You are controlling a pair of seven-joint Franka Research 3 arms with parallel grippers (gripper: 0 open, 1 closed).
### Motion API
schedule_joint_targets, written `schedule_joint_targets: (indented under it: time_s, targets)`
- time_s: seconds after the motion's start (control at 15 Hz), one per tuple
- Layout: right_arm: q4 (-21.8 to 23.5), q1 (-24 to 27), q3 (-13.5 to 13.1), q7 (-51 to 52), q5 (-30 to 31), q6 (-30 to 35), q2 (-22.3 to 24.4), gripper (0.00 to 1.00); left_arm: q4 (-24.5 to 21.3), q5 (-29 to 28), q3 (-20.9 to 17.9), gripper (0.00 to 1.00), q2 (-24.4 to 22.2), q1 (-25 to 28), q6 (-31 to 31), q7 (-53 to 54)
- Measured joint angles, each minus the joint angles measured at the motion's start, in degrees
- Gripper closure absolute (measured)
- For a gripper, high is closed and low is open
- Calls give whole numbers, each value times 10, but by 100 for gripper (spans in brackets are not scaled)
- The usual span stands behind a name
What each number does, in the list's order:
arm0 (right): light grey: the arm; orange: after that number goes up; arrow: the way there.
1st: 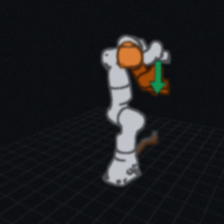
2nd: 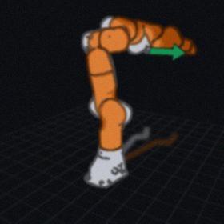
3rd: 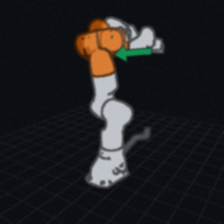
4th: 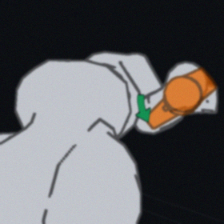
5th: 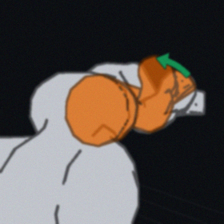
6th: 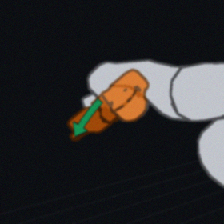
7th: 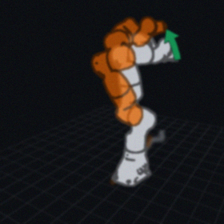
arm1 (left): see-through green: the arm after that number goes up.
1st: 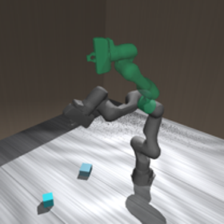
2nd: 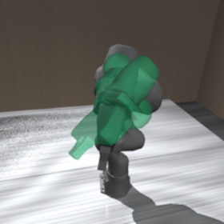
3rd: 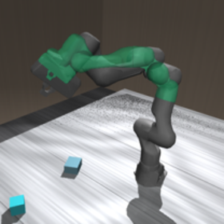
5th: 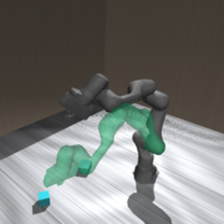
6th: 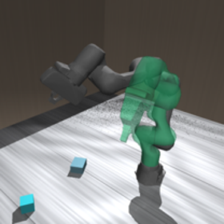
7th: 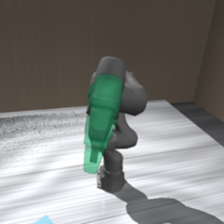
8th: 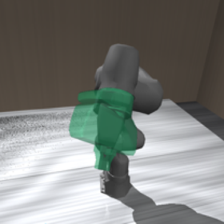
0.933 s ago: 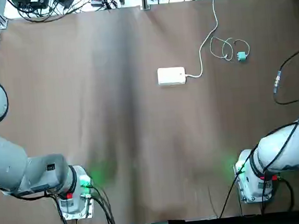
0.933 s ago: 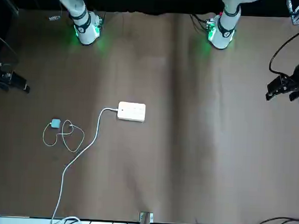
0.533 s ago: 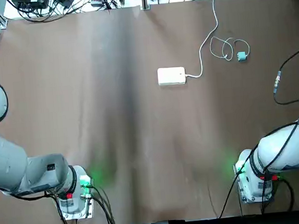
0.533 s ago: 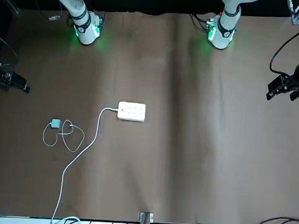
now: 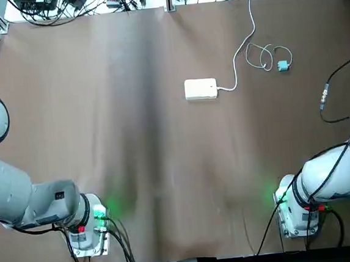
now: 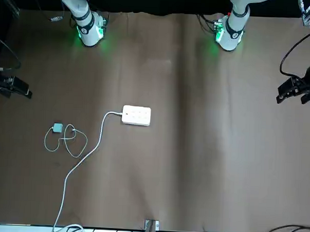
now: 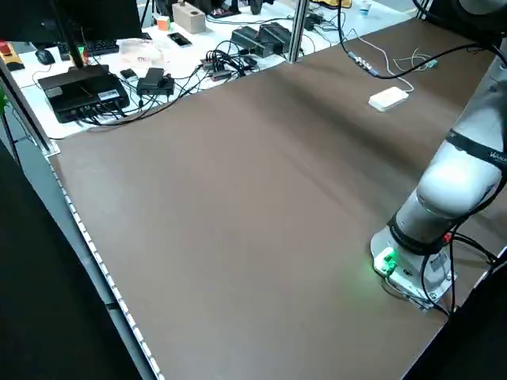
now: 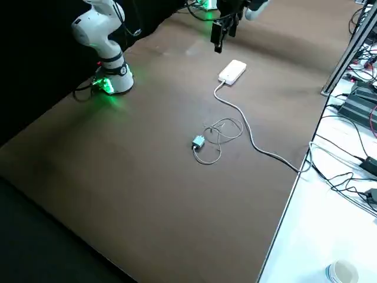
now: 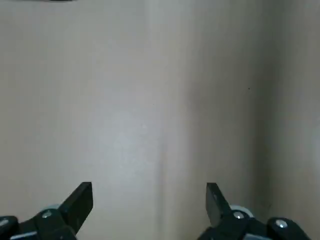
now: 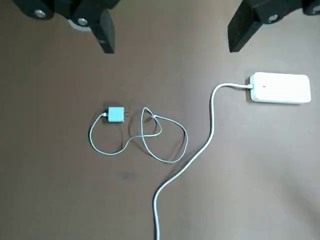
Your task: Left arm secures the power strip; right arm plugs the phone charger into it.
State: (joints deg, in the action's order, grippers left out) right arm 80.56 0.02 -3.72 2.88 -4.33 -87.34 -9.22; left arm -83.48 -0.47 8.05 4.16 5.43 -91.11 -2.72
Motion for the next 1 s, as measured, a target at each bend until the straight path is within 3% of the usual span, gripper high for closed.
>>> schedule_joint_targets:
  time_s: [0.2,0.53,0.73,1.0]
  targets:
    - [2,10,0,64,-13,-3,-14,0,-11,0,2,0,0,-3,-1,0]
    - [7,76,-2,232,-78,-4,-64,0,-37,0,13,0,-1,-8,-14,0]
    - [9,106,-2,334,-105,-8,-106,0,-76,11,21,0,-10,-9,-55,0]
    - [9,149,-3,568,-151,-31,-177,0,-155,87,33,0,-26,-9,-122,0]
